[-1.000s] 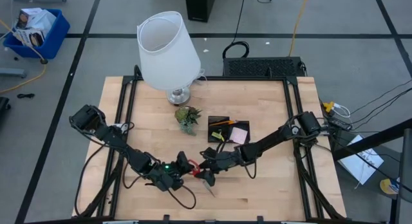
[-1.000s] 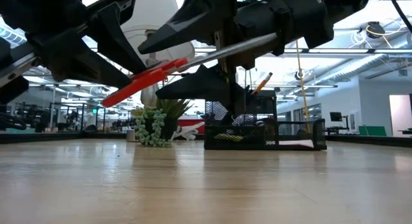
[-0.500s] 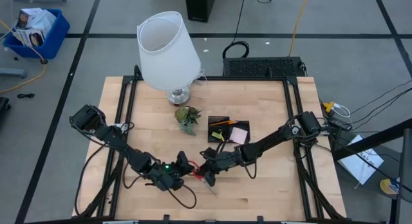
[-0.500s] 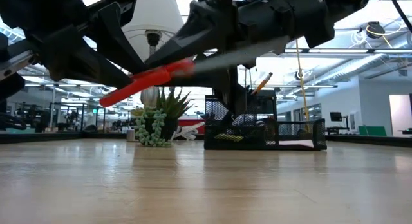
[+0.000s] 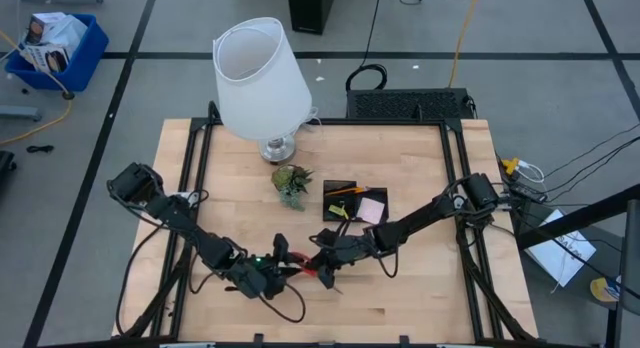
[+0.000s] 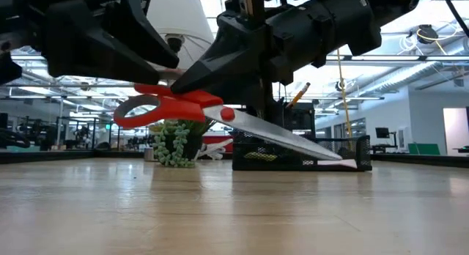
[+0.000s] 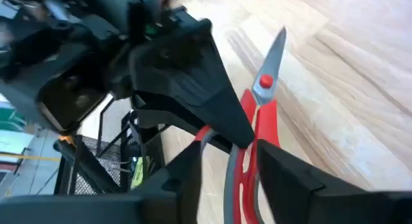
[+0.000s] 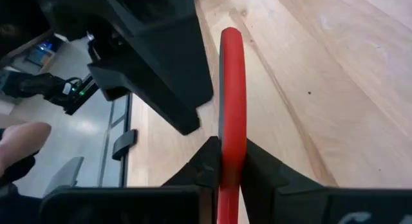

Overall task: Pick and place office supplies into organizer
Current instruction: Put the red scissors into the desk organizer

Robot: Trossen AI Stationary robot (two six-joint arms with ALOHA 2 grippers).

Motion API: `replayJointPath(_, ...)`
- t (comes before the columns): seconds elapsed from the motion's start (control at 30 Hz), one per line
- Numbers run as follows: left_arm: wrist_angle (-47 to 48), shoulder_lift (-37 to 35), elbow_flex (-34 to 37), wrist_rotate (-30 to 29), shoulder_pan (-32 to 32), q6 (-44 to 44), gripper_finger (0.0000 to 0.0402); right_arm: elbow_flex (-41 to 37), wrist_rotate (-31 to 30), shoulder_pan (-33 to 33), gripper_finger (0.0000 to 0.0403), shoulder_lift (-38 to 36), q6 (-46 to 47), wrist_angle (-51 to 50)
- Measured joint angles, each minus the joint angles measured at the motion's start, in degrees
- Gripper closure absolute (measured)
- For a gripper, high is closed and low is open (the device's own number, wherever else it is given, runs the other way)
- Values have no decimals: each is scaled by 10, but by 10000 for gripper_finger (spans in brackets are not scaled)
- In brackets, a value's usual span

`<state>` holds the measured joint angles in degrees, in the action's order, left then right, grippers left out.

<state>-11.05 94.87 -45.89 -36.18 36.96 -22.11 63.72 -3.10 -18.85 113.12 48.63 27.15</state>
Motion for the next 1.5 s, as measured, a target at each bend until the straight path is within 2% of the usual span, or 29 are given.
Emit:
replayJointPath(0.13, 2, -1, 0, -28, 11, 35, 200, 0, -16, 0, 372, 0, -17, -4)
replayJointPath(0.2, 15, -6, 0, -54, 20, 68, 181, 0, -25, -1, 374, 0, -26, -4)
replayJointPath(0.27, 41, -13, 0, -57, 32, 94, 167, 0, -32, -2, 374, 0, -36, -4)
replayJointPath(0.4, 65, -33, 1, -49, 52, 189, 152, 0, -71, -3, 370, -3, -64, -3)
replayJointPath(0.53, 51, -48, 11, 26, 62, 245, 147, 0, -124, -3, 372, -14, -116, -1)
replayJointPath(0.7, -91, -50, 66, 161, 62, 226, 146, -1, -213, -9, 374, -42, -204, -3)
replayJointPath(0.8, -218, -50, 121, 204, 60, 216, 146, -1, -277, -16, 370, -69, -263, -3)
replayJointPath(0.97, -449, -50, 224, 294, 39, 216, 146, -4, -419, -28, 374, -101, -372, 4)
replayJointPath(1.07, -575, -50, 279, 350, 17, 223, 146, -4, -472, -22, 372, -104, -433, 41)
replayJointPath(1.17, -660, -50, 323, 388, -1, 224, 146, -4, -495, -6, 368, -103, -470, 69)
replayJointPath(1.3, -708, -50, 361, 396, -10, 208, 146, -19, -496, 26, 372, -103, -514, 115)
replayJointPath(1.4, -724, -50, 385, 379, -23, 227, 146, -60, -486, 54, 374, -103, -549, 222)
replayJointPath(1.5, -745, -51, 409, 348, -30, 253, 146, -119, -441, 82, 369, -102, -574, 344)
